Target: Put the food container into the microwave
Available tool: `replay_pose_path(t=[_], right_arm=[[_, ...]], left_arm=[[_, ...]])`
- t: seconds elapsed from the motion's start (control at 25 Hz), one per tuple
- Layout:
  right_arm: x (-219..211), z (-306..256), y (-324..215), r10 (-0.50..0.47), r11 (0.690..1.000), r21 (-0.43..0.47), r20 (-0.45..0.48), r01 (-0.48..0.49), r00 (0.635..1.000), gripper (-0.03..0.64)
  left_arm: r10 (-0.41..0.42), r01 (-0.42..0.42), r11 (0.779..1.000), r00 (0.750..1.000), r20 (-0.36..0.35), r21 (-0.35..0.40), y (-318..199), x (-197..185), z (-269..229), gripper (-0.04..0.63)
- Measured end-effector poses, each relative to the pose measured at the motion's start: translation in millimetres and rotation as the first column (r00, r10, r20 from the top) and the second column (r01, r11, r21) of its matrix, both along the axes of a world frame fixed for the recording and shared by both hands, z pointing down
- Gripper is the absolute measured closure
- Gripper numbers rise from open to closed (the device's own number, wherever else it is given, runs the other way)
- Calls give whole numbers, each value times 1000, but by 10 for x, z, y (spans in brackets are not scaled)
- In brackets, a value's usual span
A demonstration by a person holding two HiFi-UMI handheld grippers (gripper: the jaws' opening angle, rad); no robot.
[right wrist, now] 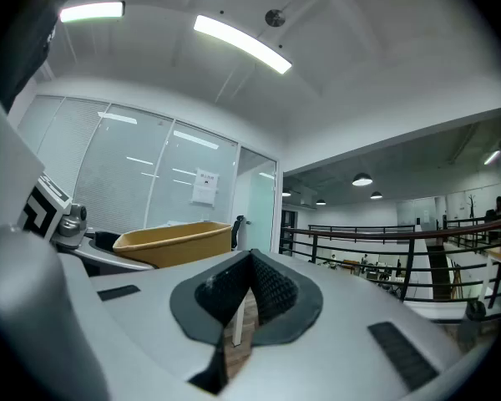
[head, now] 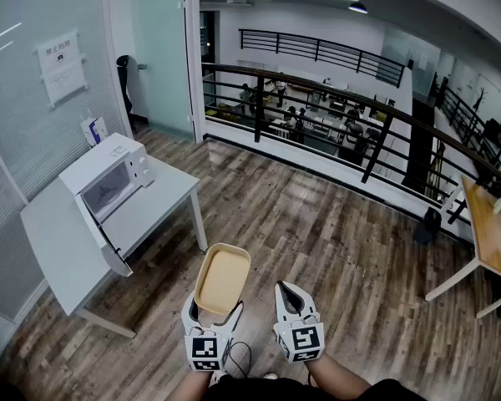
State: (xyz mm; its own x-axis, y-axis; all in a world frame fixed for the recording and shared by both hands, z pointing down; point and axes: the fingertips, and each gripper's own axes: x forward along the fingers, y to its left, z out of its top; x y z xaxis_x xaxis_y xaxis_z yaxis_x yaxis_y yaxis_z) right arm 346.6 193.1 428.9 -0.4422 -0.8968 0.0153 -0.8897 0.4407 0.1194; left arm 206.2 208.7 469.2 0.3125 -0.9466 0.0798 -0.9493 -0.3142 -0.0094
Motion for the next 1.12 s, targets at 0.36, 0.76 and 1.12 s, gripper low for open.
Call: replay_pose_path(t=[0.36,0.76,1.12], right_arm=[[177,0,210,22,1000,11,11,-22,1000,612],[416,5,280,22,1000,15,81,-23,996,612],[213,-133,-123,56,998,35,82,-59,995,612]], left_arm=[[-3,3,1000,1000,14,-19,256,132,12,106],[-18,18,1000,1000,-13,-15,299,267,-9,106],[30,-30,999,1000,-5,20,-179,127,-149,106]])
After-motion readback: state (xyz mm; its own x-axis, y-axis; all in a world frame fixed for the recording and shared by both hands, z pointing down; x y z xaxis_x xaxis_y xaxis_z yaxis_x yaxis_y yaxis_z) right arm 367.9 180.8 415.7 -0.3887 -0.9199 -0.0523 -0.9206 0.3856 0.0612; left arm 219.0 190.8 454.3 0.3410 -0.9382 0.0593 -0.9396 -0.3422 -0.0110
